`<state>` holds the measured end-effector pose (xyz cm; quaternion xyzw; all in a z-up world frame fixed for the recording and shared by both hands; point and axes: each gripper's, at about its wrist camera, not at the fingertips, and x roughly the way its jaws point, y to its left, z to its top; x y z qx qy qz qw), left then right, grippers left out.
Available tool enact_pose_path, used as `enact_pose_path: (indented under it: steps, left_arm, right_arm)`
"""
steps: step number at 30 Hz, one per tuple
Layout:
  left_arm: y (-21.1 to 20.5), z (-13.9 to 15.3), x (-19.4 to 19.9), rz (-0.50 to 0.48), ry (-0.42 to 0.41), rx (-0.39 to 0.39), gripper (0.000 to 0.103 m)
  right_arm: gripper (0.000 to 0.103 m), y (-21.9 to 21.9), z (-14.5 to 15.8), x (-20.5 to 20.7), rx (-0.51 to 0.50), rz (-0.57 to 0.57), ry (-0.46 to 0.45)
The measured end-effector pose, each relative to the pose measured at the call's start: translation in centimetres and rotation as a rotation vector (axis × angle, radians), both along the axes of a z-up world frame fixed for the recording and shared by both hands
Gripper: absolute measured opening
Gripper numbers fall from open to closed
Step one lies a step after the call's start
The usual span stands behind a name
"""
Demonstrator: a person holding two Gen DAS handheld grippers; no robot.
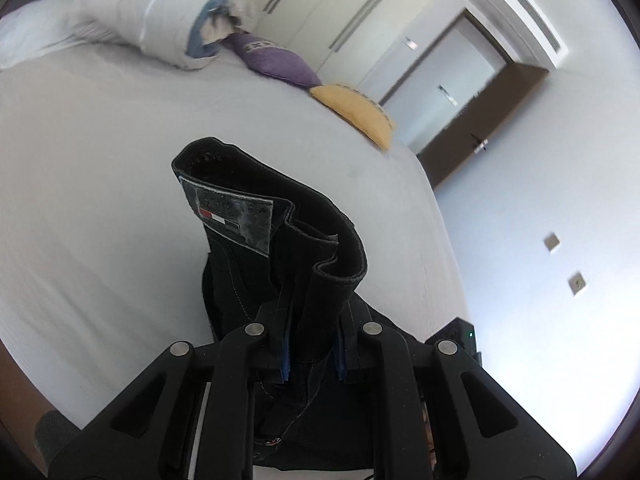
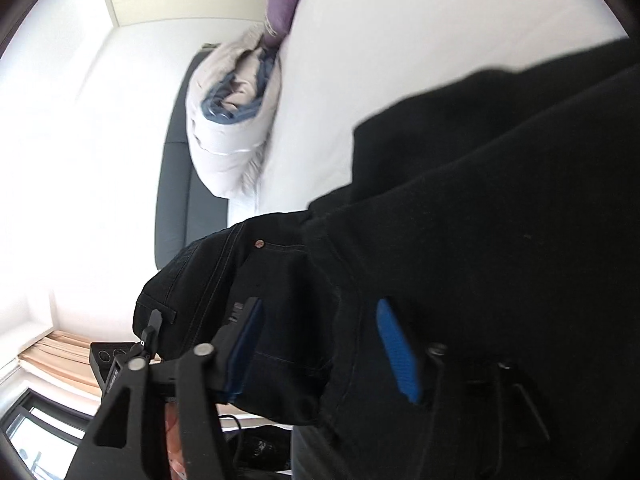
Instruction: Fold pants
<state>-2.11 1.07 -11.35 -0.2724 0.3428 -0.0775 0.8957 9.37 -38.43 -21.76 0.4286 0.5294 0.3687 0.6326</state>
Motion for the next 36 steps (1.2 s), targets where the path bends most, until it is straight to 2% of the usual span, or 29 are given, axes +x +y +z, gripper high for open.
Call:
enact_pose_path:
  steps: [2,5,8,11,15,18,21,22,24,25,27,28,30,33,36]
  left_arm:
    - [-3.8,0.8,0.1,-0.082,-0.020,0.071,0.014]
    - [-10.2,0.3,-0.3,-0.229,-0.026,0.176,0.014]
    - [-16.0,-2.4,-1.3,-0.374,0.006,0.247,0.014]
    - [-20.3,-6.0,-2.0,-0.467,0.070,0.296,0.014]
    - [-23.3,-8.5,-3.1,-0.501,0.109,0.373,0.014]
    - [-24.0,-8.2,-2.7,-0.504,0.092,0.427,0.014]
    - [-25.9,-7.6,-3.6,-0.519,0.067,0.511,0.014]
    - [-26.6,-7.6,-4.0,-0.524,0.054,0.551,0.014]
    - [-27.8,-7.7,-4.5,-0.530,0.038,0.614,0.014]
    - [-28.5,-7.8,-4.8,-0.532,0.033,0.644,0.014]
    - [-30.1,-8.1,-6.5,-0.537,0.024,0.687,0.014]
    - [-30.6,-8.4,-6.9,-0.538,0.026,0.697,0.014]
    - [-32.2,-8.4,-8.3,-0.547,0.019,0.715,0.014]
    - [-33.9,-8.5,-9.0,-0.567,0.001,0.759,0.014]
    - [-35.4,-8.0,-9.3,-0.577,-0.012,0.769,0.014]
  right_arm:
    - [0.079,-1.6,0.9,-0.2,0.020,-0.014,-0.016]
    - [0.079,-4.8,2.2,-0.6,0.054,-0.039,-0.042]
    - [0.079,-7.8,3.2,-1.1,0.060,-0.069,-0.074]
    - [0.085,-9.8,3.7,-1.4,0.041,-0.066,-0.082]
    - [0.085,-9.7,2.4,-1.4,-0.017,-0.016,-0.030]
    - [0.085,-9.0,1.4,-1.6,-0.039,0.001,-0.024]
    - [0.084,-7.5,1.7,-1.3,-0.081,0.022,-0.042]
    - [0.082,-7.0,1.9,-1.1,-0.113,0.034,-0.050]
    - [0.067,-5.6,2.4,-0.6,-0.195,0.074,-0.070]
    - [0.063,-5.2,2.6,-0.5,-0.231,0.092,-0.077]
    - [0.037,-4.6,2.6,-0.4,-0.315,0.116,-0.080]
    - [0.035,-4.7,2.6,-0.4,-0.351,0.120,-0.079]
    - [0.028,-5.1,2.5,-0.6,-0.358,0.116,-0.075]
    - [0.019,-5.6,3.1,-1.2,-0.378,0.102,-0.115]
    - [0.018,-6.3,4.0,-1.5,-0.377,0.082,-0.164]
